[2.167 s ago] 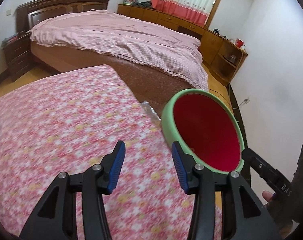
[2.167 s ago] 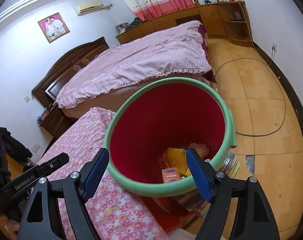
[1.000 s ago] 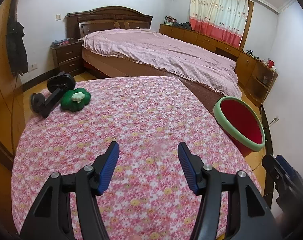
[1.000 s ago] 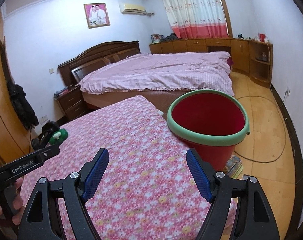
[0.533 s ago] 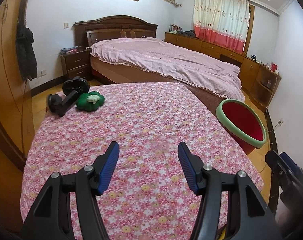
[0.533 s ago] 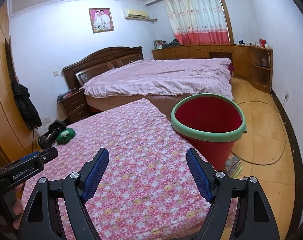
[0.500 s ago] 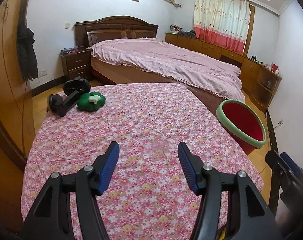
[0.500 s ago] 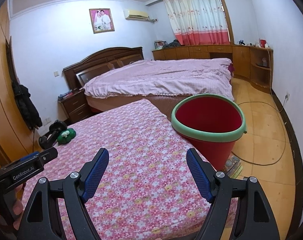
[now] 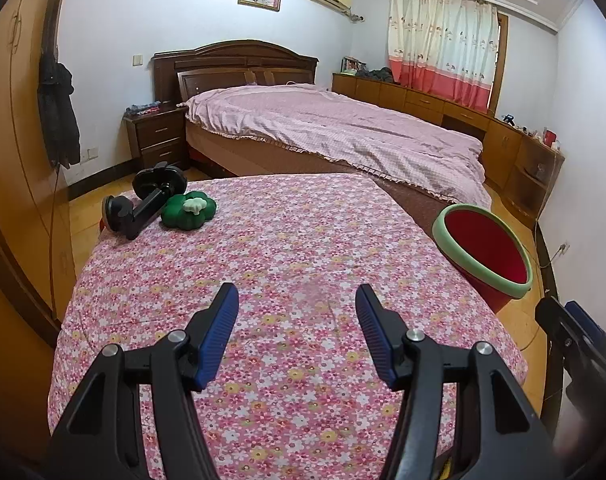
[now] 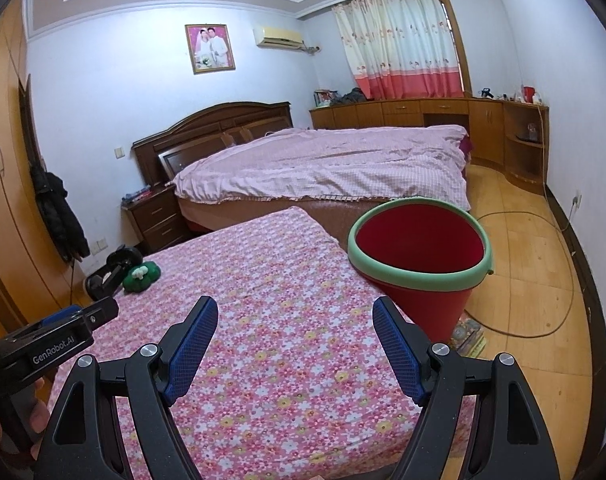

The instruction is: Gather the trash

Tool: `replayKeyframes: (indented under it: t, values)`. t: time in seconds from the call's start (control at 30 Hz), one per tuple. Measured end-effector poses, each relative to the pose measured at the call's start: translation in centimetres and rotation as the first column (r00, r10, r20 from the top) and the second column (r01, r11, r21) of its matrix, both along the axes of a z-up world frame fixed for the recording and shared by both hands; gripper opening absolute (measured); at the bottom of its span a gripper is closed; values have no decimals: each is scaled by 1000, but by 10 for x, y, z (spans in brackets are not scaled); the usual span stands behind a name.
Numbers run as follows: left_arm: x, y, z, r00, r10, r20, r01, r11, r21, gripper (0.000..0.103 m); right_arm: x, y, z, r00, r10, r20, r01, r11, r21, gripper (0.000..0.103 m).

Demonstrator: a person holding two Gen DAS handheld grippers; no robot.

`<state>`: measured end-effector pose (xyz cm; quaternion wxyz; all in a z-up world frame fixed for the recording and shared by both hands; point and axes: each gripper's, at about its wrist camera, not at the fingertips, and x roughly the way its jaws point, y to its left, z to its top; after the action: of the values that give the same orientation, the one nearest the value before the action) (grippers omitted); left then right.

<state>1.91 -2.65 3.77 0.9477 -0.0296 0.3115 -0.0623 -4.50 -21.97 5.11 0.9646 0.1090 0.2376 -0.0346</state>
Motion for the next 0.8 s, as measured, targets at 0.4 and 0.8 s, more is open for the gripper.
replayKeyframes:
  t: [0.4, 0.8]
  values:
    - [-2, 1, 2, 1000, 1, 10, -1, 1000, 0, 61, 0, 0, 0, 1000, 0, -2, 0, 1000, 2, 81]
    - [-2, 3, 3, 1000, 6, 12, -5, 1000, -3, 61, 1, 0, 1, 1000, 1, -3, -1, 1000, 3, 81]
